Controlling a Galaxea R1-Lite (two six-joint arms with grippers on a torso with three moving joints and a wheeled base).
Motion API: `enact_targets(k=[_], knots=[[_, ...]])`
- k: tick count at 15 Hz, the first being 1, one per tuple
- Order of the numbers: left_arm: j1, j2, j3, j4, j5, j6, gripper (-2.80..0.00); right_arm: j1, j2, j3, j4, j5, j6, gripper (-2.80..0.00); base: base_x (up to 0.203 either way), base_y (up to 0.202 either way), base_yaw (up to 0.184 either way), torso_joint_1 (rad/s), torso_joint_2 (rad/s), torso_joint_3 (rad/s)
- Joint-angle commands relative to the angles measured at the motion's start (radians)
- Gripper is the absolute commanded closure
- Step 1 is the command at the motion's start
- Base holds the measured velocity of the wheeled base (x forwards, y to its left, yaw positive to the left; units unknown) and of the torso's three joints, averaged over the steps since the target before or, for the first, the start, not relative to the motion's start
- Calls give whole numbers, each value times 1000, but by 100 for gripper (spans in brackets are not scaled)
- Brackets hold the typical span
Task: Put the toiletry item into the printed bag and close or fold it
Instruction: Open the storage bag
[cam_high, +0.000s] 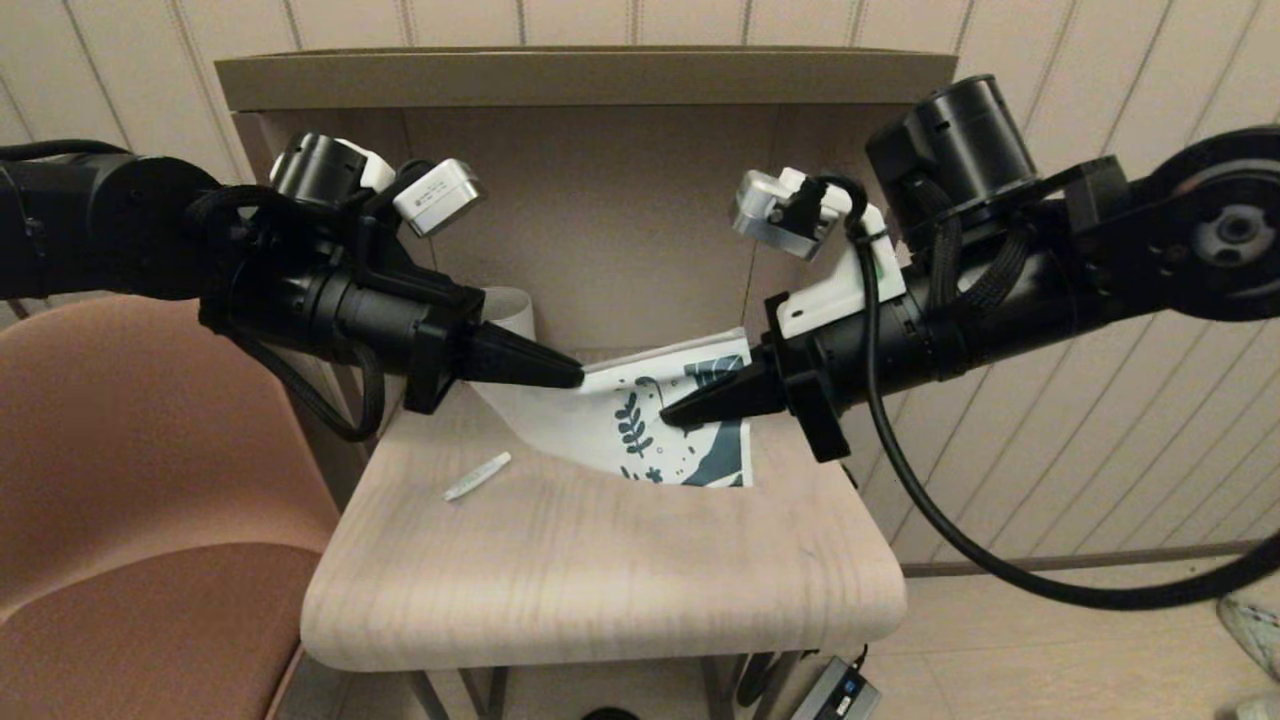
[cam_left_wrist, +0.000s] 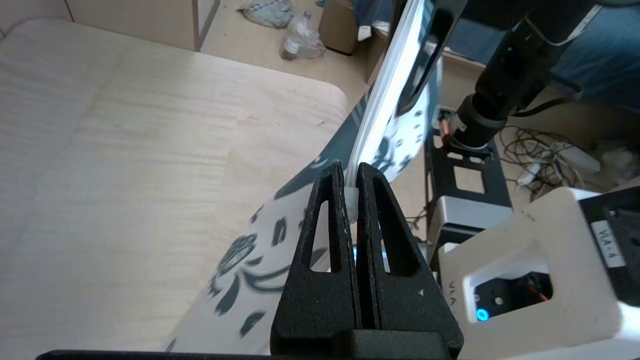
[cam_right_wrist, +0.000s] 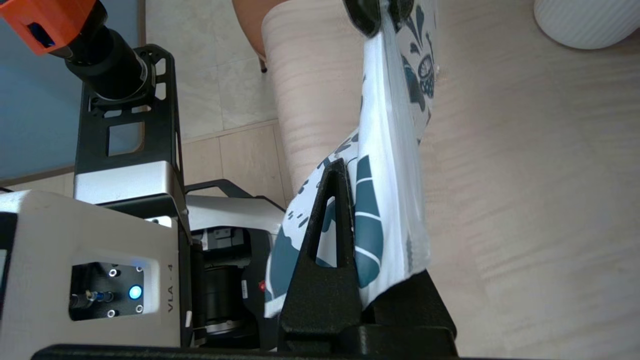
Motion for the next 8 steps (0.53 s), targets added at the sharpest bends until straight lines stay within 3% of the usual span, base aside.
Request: enact_targets(k=[1,8], knots=[[13,-12,35,-37,-7,2,0,0,-18,11,2,4,-3,0,0,0,0,0,0,0],[81,-38,54,-34,-16,4,0,0,-28,29,1,4,-3,0,0,0,0,0,0,0]])
